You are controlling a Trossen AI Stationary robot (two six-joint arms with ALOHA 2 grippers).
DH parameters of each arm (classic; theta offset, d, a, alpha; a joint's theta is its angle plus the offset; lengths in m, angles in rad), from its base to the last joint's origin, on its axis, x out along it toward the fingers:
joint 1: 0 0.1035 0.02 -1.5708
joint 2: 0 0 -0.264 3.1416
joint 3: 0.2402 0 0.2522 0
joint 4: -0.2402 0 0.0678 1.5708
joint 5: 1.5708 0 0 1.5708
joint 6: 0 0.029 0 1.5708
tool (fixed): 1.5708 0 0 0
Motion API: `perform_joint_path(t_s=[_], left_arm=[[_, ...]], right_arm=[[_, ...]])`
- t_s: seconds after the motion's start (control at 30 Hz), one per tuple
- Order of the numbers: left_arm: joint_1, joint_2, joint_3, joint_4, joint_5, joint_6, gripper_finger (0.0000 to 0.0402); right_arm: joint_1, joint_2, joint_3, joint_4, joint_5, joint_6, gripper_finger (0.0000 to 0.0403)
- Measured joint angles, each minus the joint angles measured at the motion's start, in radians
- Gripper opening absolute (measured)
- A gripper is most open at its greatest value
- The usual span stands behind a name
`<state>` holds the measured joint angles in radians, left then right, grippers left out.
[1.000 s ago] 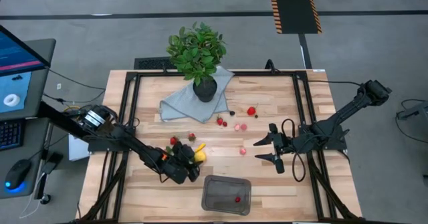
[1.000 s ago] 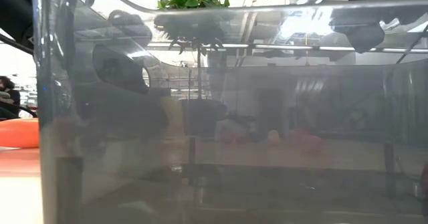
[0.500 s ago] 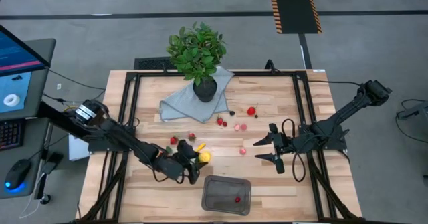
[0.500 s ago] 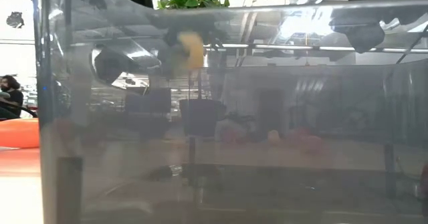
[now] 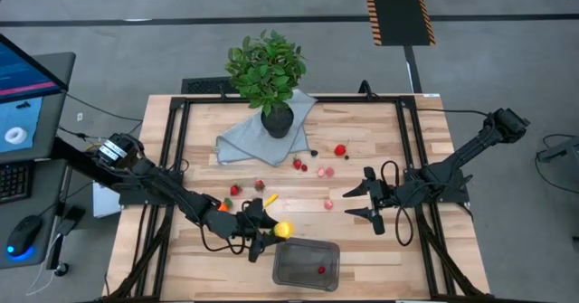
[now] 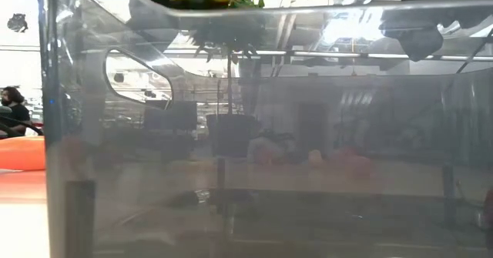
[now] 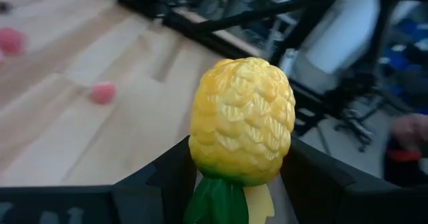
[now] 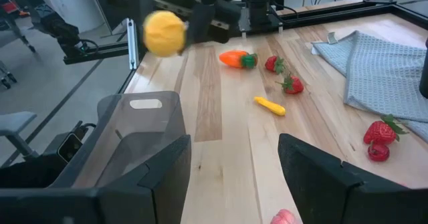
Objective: Pick and placing Produce into tupperware
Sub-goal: Put the yellow pineapple into the black bin
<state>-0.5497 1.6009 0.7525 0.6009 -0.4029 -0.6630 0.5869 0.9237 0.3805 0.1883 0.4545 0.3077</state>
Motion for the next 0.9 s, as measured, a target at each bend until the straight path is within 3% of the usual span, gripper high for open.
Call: perform_joint_path(t_s=[0.7, 0.9], left_arm=[[-0.022, 0.022, 0.001, -0.028, 0.235, 0.167, 0.0188], [-0.008, 0.041, 0.086, -0.128, 0.238, 0.211, 0.0188]], right_arm=[[0.000, 0.000, 0.000, 0.000, 0.000, 0.007, 0.0249], [0.000, 0.000, 0.000, 0.000, 0.009, 0.007, 0.0249]])
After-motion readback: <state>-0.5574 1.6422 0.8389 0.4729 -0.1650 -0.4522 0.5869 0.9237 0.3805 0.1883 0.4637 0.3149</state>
